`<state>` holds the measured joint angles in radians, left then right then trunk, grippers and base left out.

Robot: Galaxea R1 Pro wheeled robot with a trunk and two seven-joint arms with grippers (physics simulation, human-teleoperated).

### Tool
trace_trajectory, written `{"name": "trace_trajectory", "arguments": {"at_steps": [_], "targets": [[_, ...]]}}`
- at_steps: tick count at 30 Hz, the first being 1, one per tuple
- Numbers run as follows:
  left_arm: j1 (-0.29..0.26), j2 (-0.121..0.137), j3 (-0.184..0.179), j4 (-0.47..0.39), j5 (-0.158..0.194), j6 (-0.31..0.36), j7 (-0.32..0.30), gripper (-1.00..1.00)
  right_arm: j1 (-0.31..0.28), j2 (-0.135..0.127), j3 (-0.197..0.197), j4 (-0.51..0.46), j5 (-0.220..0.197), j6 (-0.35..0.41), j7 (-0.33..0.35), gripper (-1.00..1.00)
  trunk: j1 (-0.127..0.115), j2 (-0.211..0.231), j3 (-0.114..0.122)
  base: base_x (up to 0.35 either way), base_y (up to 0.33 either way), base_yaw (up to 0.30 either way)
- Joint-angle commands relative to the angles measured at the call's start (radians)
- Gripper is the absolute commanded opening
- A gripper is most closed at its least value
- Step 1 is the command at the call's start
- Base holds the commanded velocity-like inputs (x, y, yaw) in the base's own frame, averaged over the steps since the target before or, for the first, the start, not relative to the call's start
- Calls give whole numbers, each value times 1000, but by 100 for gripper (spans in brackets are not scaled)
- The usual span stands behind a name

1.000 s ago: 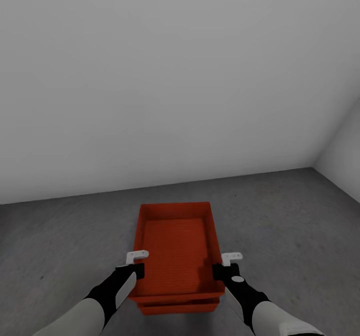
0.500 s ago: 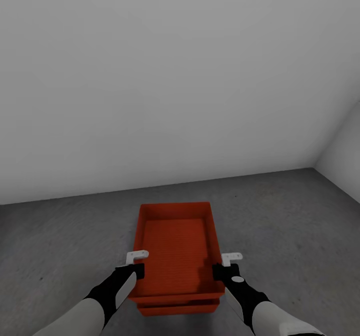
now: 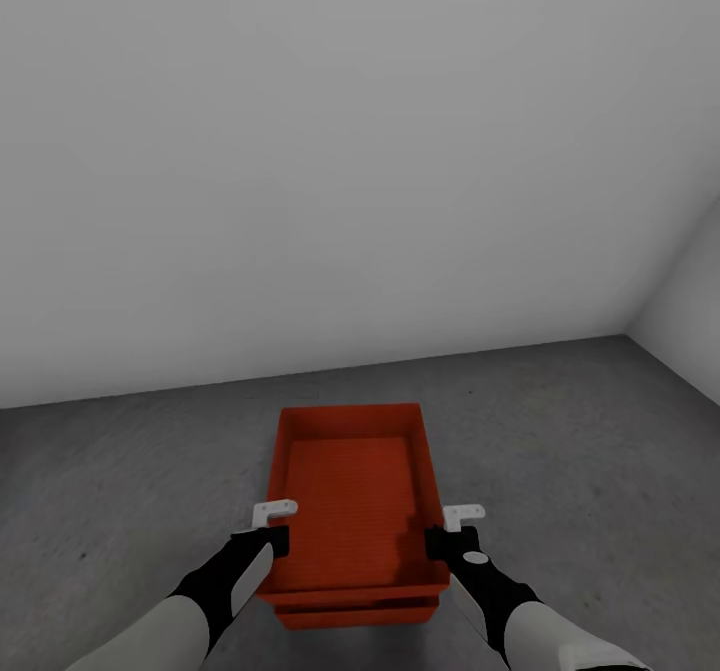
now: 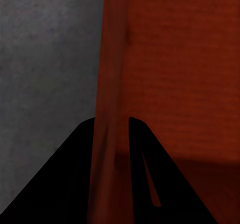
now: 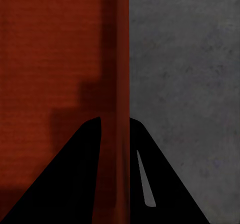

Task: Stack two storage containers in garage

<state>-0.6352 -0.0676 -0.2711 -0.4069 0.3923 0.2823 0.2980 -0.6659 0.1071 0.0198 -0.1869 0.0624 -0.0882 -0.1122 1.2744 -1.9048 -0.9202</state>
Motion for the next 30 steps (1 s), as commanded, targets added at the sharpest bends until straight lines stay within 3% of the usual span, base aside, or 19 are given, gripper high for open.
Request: {"name": "trace_trajectory", "arguments": {"at_steps": [1,30], "targets": [[-1,2,33,-4,-24,-43,13,-100,0,-12,-1,17,5,-4,-55,-100,0,0,-1,0,0,0],[-1,2,33,-4,-26,-43,13,-100,0,-12,-1,17,5,-4,-55,-100,0,0,-1,-28,0,0]]}}
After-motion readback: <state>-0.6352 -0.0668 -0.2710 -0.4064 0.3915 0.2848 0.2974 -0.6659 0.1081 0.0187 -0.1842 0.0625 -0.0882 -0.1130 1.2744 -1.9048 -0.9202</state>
